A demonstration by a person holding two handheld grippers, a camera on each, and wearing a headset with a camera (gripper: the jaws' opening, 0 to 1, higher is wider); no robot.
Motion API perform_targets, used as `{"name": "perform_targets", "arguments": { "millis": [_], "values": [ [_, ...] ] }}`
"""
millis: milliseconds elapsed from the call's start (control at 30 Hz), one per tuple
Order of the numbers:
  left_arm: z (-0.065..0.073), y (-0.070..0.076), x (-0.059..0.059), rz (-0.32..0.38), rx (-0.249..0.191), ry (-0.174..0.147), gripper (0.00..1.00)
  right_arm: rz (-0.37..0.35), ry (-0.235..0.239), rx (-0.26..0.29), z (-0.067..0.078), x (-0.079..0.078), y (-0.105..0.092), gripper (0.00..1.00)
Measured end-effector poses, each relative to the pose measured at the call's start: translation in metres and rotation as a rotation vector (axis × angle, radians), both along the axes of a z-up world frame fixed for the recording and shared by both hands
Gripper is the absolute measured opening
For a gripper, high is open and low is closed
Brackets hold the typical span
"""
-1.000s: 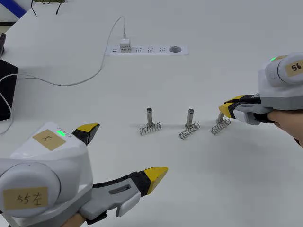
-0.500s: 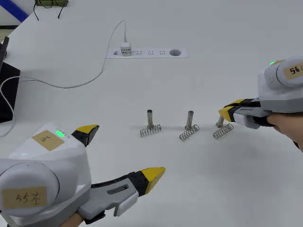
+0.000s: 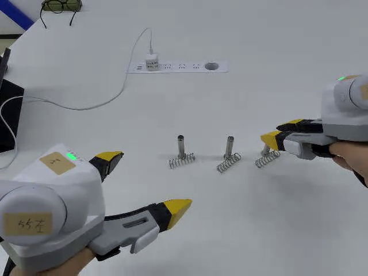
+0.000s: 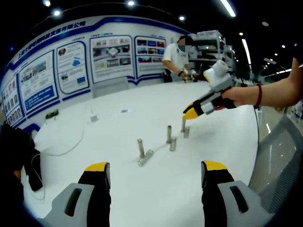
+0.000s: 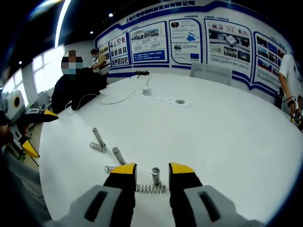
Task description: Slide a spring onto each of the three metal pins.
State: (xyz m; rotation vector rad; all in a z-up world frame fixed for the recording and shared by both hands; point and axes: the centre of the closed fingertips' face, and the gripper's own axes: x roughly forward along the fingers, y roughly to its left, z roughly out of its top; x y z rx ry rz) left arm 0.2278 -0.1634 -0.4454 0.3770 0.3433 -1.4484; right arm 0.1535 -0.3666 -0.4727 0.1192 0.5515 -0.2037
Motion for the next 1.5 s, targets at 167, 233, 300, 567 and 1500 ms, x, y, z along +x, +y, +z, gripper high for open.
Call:
{"name": "perform_targets", "arguments": {
  "millis": [167, 233, 300, 567, 1500],
  "values": [
    [-0.006, -0.008, 0.002, -0.045, 0.014, -0.005, 0.77, 0.034, -0.05, -0.011, 0.014, -0.001, 0.006, 0.38],
    [-0.01, -0.011, 0.003, -0.061, 0.025, -0.006, 0.76, 0.049, -0.065, -0.012, 0.019, -0.002, 0.009, 0.41],
    [-0.012, -0.014, 0.005, -0.07, 0.03, -0.01, 0.75, 0.064, -0.072, -0.012, 0.022, -0.003, 0.013, 0.44],
    [-0.032, -0.027, 0.016, -0.114, 0.05, 0.003, 0.67, 0.115, -0.105, -0.01, 0.032, -0.008, 0.027, 0.52],
    [-0.085, -0.073, 0.036, -0.236, 0.092, 0.013, 0.27, 0.155, -0.109, 0.071, 0.018, -0.03, 0.062, 0.56]
  ]
}}
